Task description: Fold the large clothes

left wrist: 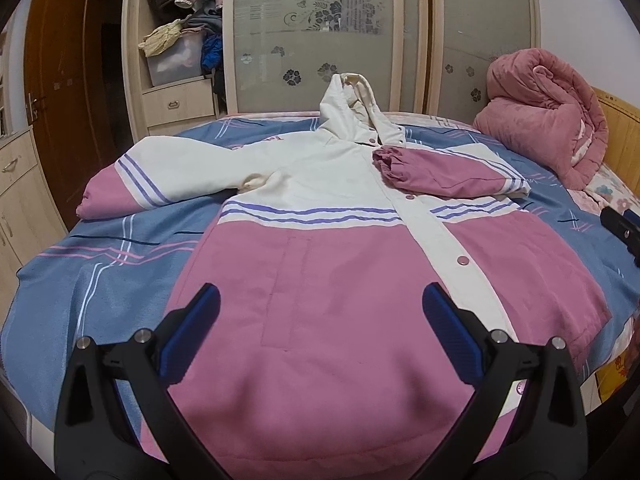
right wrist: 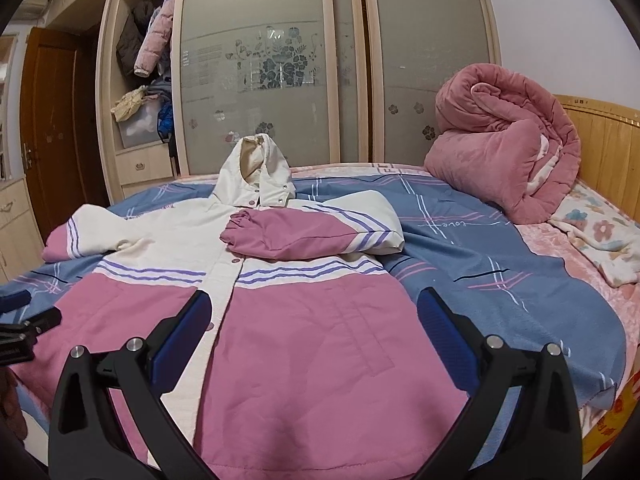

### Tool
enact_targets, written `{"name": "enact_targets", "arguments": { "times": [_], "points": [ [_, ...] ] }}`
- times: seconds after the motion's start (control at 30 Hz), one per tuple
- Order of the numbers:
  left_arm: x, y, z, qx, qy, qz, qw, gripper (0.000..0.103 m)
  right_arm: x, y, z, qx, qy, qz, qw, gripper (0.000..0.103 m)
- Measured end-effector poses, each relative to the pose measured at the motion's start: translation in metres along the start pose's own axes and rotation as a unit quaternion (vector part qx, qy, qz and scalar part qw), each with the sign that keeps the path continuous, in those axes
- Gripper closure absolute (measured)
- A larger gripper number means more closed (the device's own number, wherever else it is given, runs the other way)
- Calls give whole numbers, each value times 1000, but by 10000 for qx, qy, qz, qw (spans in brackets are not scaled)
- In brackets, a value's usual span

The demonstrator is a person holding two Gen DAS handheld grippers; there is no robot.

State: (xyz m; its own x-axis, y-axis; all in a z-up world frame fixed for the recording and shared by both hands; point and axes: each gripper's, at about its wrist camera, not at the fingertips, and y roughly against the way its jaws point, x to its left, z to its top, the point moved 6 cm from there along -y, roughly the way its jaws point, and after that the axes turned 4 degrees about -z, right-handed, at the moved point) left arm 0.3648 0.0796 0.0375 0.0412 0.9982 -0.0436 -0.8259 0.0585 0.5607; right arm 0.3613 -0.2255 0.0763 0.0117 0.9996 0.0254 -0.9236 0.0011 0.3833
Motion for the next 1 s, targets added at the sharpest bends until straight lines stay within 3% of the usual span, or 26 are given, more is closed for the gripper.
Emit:
{"name": "enact_targets", "arguments": {
  "times": [0.27,0.47,0.53,0.67,0.8,1.0],
  "points": [
    [-6,-2,-1,68,108,-204,9997,2,-6,-7,-3,90,-209,279,9994,1],
    [-7,11,10,-134,103,-224,9996,2,20,-25,-12,85,916,-3,9958,1],
    [-4,15,16,-262,96,-169,9995,2,37,-31,-12,-115,1605,-195,9868,1],
    [11,23,28,-607,117,-72,9981,2,75,-59,-9,-371,2862,-453,9564,1],
    [25,19,40,-898,93,152,9958,2,110,-121,3,186,3277,-289,9442,1],
    [50,16,58,-1065,429,147,9933,2,159,-214,17,677,3888,-513,9174,3]
  ]
}}
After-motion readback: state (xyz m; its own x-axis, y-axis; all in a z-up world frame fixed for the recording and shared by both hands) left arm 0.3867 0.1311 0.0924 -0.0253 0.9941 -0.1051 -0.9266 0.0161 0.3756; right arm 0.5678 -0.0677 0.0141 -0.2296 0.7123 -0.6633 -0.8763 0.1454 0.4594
